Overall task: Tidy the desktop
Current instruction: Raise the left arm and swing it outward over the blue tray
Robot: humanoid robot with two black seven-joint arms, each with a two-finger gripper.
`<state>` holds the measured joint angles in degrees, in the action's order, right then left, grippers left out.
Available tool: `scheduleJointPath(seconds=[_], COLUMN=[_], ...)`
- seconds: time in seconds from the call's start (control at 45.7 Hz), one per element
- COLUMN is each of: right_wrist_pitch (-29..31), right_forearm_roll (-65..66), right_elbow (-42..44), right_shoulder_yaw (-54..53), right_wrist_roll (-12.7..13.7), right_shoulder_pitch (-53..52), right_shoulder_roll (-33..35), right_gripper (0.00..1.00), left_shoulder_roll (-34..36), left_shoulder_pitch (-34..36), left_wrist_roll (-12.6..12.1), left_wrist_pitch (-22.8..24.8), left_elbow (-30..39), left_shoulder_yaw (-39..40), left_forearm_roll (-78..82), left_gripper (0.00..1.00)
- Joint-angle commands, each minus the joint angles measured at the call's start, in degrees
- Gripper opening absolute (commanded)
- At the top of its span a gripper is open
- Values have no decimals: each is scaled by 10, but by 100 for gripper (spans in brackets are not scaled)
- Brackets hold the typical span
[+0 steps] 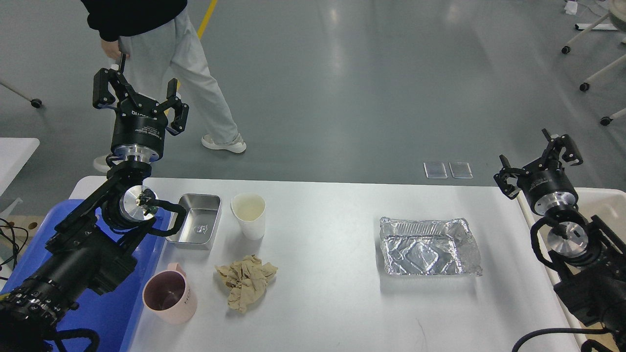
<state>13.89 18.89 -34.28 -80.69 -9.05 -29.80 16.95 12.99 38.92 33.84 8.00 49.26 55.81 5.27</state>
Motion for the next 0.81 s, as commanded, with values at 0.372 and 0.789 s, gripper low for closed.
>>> scheduleJointPath(seconds=[0.372, 0.789], right_wrist_pitch=[0, -5], right_forearm_roll=[0, 1], right_elbow=[4, 5], right_shoulder_yaw=[2, 4], right_wrist_roll=[0, 1], right_shoulder_pitch=[-3, 0], right_shoulder_roll=[1, 0], right_gripper=[100, 100], left_shoulder_roll=[-20, -10], left_shoulder_pitch=[1, -7], left_wrist_roll=[9, 63], left_wrist_pitch=[-14, 8], left_elbow=[0, 2], left_shoulder_yaw=[6, 1], left_forearm_roll=[-2, 18], left_gripper=[99, 99])
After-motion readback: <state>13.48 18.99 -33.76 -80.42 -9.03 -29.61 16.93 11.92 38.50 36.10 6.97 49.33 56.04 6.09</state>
